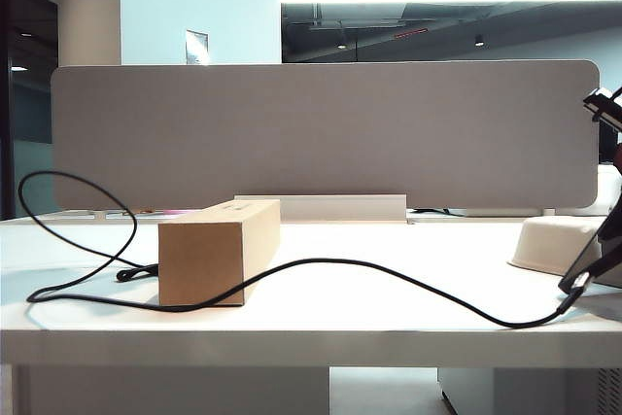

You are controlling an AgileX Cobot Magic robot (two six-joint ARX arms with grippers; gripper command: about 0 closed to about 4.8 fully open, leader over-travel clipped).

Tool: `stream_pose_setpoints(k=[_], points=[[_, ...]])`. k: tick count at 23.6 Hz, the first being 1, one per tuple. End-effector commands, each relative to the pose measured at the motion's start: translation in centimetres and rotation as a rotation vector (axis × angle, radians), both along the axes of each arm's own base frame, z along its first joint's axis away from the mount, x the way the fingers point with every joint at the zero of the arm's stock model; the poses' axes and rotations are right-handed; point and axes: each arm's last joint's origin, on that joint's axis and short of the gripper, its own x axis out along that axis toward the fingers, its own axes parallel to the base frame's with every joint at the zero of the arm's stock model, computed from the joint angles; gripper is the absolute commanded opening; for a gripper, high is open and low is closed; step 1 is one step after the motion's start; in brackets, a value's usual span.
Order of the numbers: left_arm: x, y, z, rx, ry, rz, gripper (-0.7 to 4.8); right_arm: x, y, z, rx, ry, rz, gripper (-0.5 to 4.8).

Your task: Pick up the charging cable and the phone, plug the charging cable into the charging port on the phone, and finally place them back on the table.

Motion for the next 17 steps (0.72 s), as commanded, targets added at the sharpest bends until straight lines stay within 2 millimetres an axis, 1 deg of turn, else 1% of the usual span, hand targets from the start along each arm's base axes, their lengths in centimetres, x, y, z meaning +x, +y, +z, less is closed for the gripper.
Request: stream_pose_setpoints(k=[1,4,11,13,16,17], points=[[-1.0,0.7,0.9,-0.012,-0.024,-0.001,-0.06,0.3,-0.1,0.3,-0.003,-0.078,-0.024,-0.07],[-1.6,1.0,1.1,-0.009,-0.017,-0.002,-0.06,0.5,0.0,-0.4,0.014,-0.038,-0.031,-0.07],[-1.9,1.1,1.1,-0.001,-0.001,-0.003,-0.06,1.0,0.1,-2.7,0.084,0.082,-0.016,-0.04],[-1.9,1.1,1.1,-0.002,-0.002,-0.003,-0.06,1.0,0.1,-2.7,0.083,0.081,-0.017,0.23],[-1.9,1.1,1.1,-0.003,0.000,-0.001,-0.06,1.0,0.1,-2.7,0.081,0.075,-0.020,1.04],[-1.9,1.1,1.1,-0.003,0.000,-0.001,-0.06,1.0,0.1,-2.7,0.081,0.076,-0.020,1.21]])
